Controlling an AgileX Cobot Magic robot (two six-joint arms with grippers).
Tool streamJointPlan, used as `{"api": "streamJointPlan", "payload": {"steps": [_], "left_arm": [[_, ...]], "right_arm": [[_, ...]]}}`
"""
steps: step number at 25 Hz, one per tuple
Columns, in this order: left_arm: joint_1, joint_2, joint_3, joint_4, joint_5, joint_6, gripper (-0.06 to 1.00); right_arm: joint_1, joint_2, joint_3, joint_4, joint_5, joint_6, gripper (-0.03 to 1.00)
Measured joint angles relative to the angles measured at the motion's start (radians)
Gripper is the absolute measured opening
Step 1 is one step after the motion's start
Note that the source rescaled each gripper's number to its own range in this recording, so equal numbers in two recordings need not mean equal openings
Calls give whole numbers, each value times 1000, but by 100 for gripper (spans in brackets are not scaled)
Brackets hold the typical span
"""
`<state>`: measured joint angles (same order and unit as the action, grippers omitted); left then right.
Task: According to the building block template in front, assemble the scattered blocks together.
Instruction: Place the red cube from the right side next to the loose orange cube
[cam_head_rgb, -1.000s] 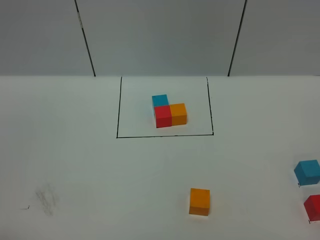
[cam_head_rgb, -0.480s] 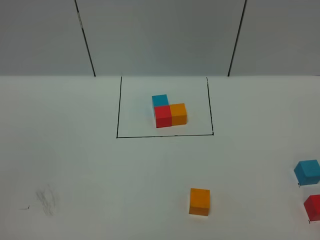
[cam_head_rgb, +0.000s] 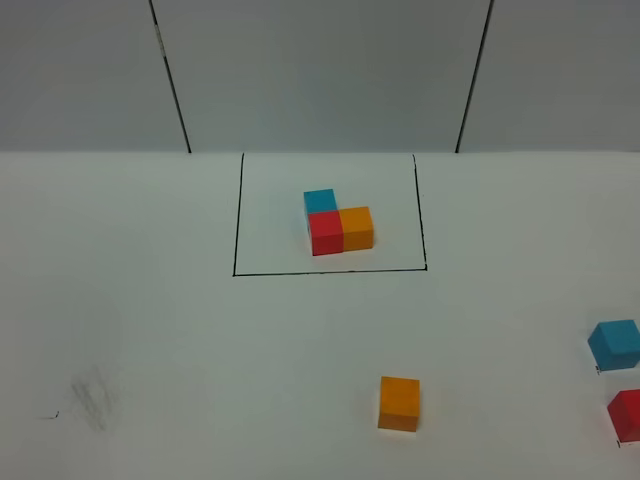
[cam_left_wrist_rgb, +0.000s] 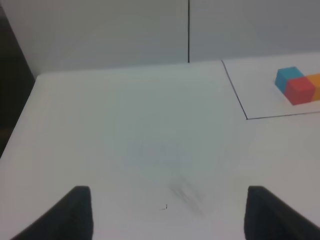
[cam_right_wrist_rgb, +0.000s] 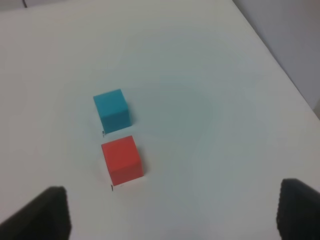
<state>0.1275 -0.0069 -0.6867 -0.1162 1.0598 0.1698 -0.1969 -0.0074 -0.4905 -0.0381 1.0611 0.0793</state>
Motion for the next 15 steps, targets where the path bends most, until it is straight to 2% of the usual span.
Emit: {"api": "streamJointPlan", "payload": {"steps": [6,15], "left_arm": [[0,0,138,-11,-8,0,54],[-16,0,177,-11,28,0,54]], "right_arm": [[0,0,0,0,0,0,76],[0,0,0,0,0,0,76]]}}
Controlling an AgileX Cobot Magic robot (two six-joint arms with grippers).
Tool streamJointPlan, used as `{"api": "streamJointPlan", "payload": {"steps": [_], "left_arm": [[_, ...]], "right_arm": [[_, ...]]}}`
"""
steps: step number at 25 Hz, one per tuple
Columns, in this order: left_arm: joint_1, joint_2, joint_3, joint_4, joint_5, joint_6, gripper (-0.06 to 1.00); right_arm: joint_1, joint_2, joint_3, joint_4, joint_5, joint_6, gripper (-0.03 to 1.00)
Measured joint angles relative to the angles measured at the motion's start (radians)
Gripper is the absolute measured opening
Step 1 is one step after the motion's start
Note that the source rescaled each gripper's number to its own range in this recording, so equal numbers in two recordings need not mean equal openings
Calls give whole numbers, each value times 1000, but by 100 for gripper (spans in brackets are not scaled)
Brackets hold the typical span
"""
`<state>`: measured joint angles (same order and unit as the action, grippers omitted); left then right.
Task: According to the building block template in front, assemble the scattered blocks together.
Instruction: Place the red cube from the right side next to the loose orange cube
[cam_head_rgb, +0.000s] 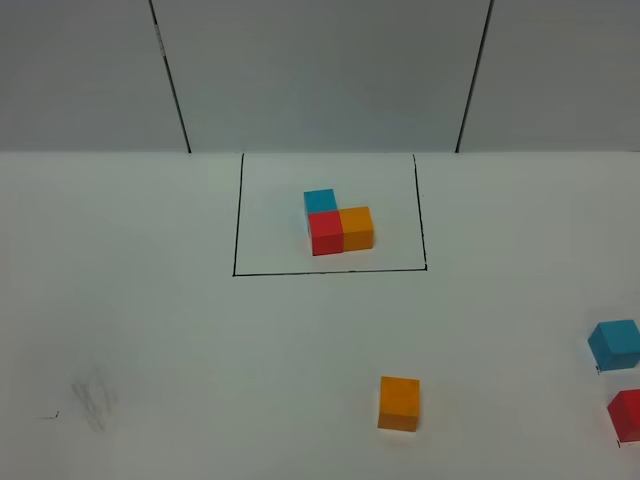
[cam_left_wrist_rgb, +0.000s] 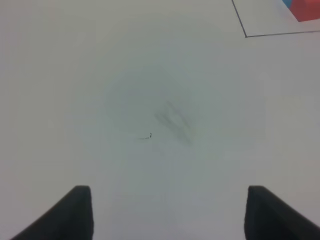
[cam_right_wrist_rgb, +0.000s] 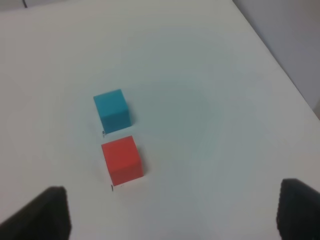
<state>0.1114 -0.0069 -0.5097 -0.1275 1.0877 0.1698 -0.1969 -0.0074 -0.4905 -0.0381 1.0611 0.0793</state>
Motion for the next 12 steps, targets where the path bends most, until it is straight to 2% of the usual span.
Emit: {"api": "streamJointPlan", "payload": {"steps": [6,12], "left_arm": [[-170,0,0,0,0,-4,53],[-193,0,0,0,0,-45,53]], "right_arm": [[0,0,0,0,0,0,76],[0,0,0,0,0,0,76]]}}
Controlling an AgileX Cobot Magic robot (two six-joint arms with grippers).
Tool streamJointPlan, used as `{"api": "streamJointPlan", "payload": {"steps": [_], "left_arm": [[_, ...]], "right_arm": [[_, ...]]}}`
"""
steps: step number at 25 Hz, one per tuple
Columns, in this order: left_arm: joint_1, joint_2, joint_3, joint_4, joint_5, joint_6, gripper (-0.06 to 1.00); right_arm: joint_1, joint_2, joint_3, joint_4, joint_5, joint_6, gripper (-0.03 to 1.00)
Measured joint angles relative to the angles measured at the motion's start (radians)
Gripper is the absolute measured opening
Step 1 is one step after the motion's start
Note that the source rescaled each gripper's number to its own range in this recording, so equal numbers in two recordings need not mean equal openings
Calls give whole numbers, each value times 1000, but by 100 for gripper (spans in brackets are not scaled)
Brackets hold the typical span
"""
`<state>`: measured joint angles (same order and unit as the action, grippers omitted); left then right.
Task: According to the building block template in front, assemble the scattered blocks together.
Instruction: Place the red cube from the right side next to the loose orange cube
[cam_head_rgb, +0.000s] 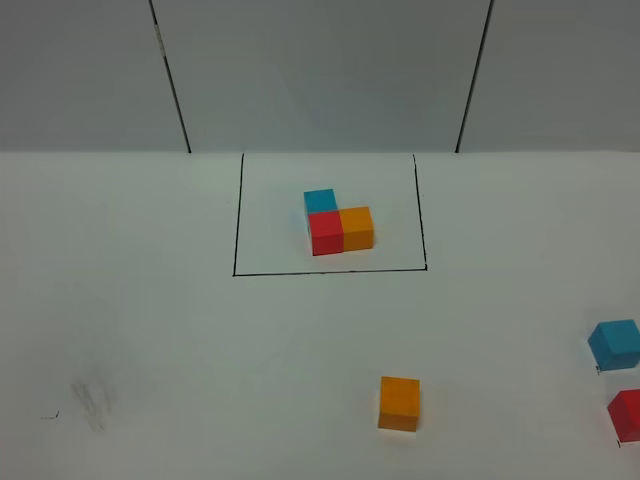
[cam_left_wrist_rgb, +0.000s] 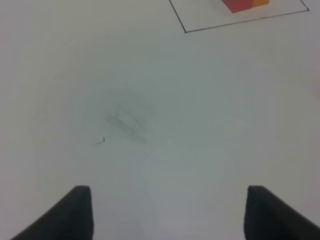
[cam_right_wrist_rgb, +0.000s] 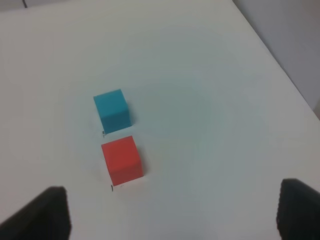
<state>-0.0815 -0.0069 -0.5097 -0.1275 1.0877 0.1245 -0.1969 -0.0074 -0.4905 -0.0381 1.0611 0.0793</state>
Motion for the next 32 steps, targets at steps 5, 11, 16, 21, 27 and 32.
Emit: {"api": "streamJointPlan", "payload": {"steps": [5,11,16,21,27,32], "left_arm": [[0,0,0,0,-1,-2,53],[0,0,0,0,-1,-2,53],[0,0,0,0,-1,-3,53],[0,0,0,0,-1,-3,53],[0,0,0,0,-1,-3,53],[0,0,0,0,-1,-3,53]], "right_arm": [[0,0,0,0,-1,0,76],[0,0,0,0,-1,0,76],[0,0,0,0,-1,0,76],[0,0,0,0,-1,0,76],[0,0,0,0,-1,0,76],[0,0,0,-5,-1,7,76]]}}
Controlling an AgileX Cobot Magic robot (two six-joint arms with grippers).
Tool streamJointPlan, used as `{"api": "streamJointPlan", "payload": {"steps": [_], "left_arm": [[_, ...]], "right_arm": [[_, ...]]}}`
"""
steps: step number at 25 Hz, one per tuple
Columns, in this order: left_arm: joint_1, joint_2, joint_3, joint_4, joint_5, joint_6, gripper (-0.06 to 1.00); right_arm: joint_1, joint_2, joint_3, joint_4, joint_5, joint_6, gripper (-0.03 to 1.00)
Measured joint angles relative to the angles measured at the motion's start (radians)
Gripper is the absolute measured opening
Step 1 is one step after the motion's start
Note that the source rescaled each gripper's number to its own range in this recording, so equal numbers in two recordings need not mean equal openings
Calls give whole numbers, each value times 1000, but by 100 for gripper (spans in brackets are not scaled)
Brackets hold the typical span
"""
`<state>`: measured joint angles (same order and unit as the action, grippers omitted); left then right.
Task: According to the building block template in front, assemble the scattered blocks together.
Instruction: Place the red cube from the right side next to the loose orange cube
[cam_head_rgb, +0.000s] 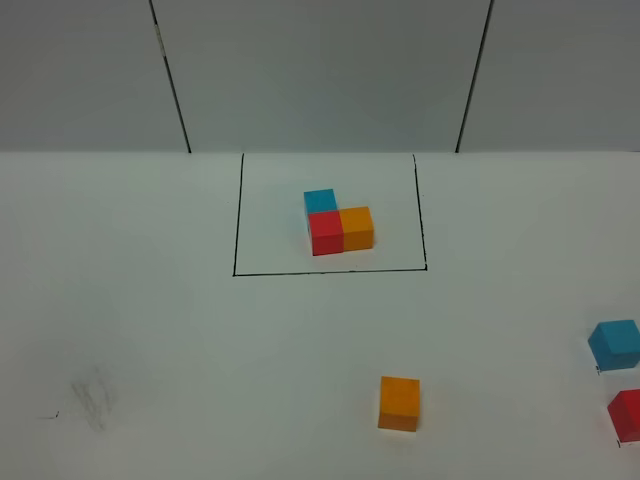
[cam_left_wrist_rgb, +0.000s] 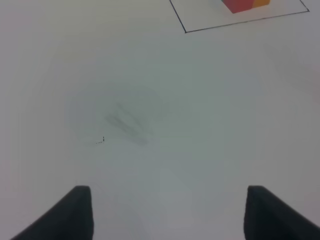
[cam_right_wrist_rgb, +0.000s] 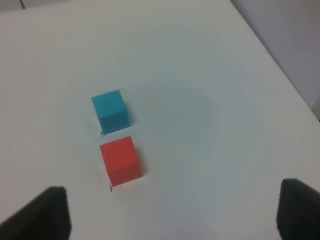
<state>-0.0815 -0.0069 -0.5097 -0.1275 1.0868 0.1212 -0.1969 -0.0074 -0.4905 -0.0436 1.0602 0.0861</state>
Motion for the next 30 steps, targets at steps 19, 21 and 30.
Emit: {"api": "streamJointPlan", "payload": {"steps": [19,21,30], "left_arm": [[-1,0,1,0,-1,0,53],[-1,0,1,0,-1,0,53],[-1,0,1,0,-1,0,53]], "right_arm": [[0,282,-132,-18,-140,31,76],[0,412,-167,-18,-152,31,76],[0,943,-243,-18,-213,31,76]]}}
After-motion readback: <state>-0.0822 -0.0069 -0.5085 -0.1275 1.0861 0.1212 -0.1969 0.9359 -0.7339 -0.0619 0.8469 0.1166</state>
